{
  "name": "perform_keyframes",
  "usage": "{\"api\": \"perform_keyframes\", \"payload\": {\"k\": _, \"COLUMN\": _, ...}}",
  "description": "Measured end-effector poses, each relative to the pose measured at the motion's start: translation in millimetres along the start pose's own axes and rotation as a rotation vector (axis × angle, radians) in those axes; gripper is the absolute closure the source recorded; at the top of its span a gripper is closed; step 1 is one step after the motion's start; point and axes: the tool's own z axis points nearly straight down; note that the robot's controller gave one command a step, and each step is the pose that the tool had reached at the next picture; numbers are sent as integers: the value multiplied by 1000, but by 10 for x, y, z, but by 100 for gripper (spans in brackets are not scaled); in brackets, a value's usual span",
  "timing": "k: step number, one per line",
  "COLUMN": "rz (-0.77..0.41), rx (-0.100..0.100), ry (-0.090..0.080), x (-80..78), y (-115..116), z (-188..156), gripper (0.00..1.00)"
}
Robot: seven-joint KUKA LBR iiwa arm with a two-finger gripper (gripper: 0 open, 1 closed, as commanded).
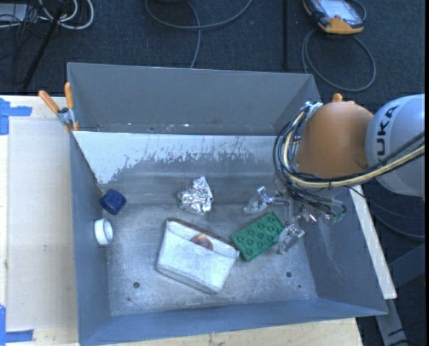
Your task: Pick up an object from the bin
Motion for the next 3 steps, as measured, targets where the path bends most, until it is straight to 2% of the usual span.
{"api": "perform_keyframes", "payload": {"k": 1, "rz": 37, "rx": 0, "ry": 1, "x": 81, "y": -154, "z": -105, "gripper": 0}}
{"api": "perform_keyframes", "payload": {"k": 2, "rz": -132, "rx": 1, "ry": -1, "x": 21, "y": -171, "z": 265, "gripper": 0}}
{"api": "perform_keyframes", "payload": {"k": 3, "rz": -302, "rx": 11, "ry": -6, "x": -40, "y": -69, "z": 254, "gripper": 0}}
